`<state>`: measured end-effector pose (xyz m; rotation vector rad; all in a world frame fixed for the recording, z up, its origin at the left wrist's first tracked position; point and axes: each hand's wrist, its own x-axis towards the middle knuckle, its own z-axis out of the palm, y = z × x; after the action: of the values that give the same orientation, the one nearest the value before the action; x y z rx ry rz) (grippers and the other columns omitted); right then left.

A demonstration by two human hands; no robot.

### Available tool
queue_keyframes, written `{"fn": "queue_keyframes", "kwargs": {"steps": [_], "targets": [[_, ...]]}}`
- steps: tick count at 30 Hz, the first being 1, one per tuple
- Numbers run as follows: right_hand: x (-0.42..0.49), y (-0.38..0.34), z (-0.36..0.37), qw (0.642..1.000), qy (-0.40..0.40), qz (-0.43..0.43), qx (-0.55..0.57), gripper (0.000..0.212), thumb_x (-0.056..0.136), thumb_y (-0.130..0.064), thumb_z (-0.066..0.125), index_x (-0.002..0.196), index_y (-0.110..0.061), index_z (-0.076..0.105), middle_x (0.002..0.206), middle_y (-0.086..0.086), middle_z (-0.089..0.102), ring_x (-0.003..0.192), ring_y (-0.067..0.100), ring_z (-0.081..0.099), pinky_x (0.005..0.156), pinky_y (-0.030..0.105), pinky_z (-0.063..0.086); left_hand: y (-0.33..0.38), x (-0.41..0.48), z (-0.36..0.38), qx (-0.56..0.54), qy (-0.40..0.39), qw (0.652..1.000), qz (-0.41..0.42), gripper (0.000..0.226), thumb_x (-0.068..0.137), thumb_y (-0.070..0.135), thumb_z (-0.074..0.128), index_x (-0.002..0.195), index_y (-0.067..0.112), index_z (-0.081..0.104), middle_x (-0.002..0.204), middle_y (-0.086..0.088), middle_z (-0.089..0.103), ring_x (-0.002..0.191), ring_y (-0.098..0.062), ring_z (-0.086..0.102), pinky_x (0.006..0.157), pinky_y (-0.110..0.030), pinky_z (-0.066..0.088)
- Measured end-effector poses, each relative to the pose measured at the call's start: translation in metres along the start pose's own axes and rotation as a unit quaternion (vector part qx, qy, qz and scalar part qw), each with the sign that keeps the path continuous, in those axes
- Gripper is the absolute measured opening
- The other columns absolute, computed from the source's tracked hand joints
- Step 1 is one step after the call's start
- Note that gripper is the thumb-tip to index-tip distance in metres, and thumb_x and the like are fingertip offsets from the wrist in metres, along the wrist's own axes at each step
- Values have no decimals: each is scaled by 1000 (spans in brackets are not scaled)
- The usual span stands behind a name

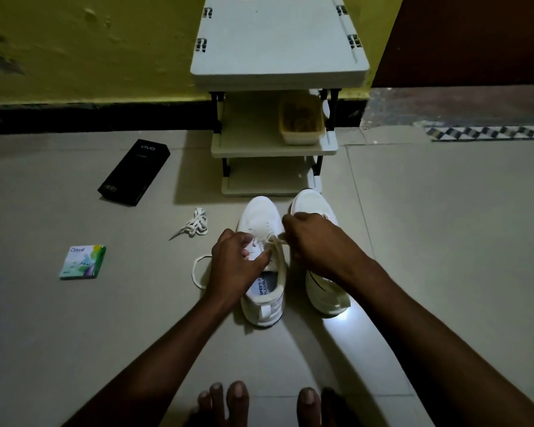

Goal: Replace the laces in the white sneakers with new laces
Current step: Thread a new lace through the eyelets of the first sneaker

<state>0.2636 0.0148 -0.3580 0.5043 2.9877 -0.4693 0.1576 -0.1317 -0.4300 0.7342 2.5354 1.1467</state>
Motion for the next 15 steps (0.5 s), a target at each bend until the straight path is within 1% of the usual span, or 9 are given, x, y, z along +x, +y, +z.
{"fn": "queue_keyframes", "kwargs": {"steps": [1,2,4,6,8,9,11,13,15], "targets": [[1,-2,0,999,-30,-2,-35,15,95,-23,61,104,-11,56,92,7,60,84,27,63,73,41,56,1,0,-1,1,-1,1000,-3,47,72,27,89,112,8,72,103,-3,62,72,-2,57,62,-3,38],[1,-5,-3,998,-44,2,-44,17,95,-25,62,103,-11,58,88,7,58,83,28,63,73,41,56,2,0,-2,3,0,1000,-7,47,72,27,89,112,8,72,104,-4,63,74,-6,59,63,-6,38],[0,-12,-16,998,-44,-11,-38,14,92,-22,68,98,-9,67,88,8,64,83,25,65,75,38,57,2,0,-3,6,-3,1000,-14,47,72,29,89,110,9,72,104,-5,64,77,-8,60,67,-10,38],[-3,-13,-32,999,9,-40,-18,10,88,-17,71,95,-12,76,91,7,70,84,20,63,75,32,53,4,0,-4,2,-7,1000,-22,46,72,31,90,108,9,71,104,-5,65,82,-11,62,68,-13,40],[-8,-14,-50,994,87,-60,10,7,85,-14,73,89,-12,77,86,5,68,85,19,55,72,33,49,5,1,-5,-1,-14,1000,-27,49,71,34,91,107,9,70,104,-6,66,88,-16,64,69,-16,43],[-11,-17,-56,991,111,-67,12,4,85,-14,73,86,-11,76,84,4,66,85,18,51,70,35,48,5,1,-5,-3,-18,999,-28,50,71,36,91,107,10,69,105,-6,66,90,-17,64,68,-15,43],[-17,-22,-60,992,107,-71,8,5,85,-12,72,81,-10,74,81,4,63,85,18,46,68,36,46,7,0,-7,-10,-25,999,-33,51,71,36,91,109,10,69,106,-4,66,91,-16,65,66,-12,43],[-20,-26,-58,992,102,-72,17,5,83,-11,72,79,-8,73,79,3,61,86,21,47,66,36,43,8,-1,-7,-7,-31,999,-33,51,72,36,90,111,9,70,106,-5,65,94,-18,65,70,-17,45],[-21,-26,-56,990,123,-70,19,4,85,-15,73,83,-12,74,82,-2,57,90,22,48,69,34,36,10,0,-8,15,-38,999,-29,50,73,39,88,109,10,71,102,-5,62,93,-18,63,74,-20,44]]}}
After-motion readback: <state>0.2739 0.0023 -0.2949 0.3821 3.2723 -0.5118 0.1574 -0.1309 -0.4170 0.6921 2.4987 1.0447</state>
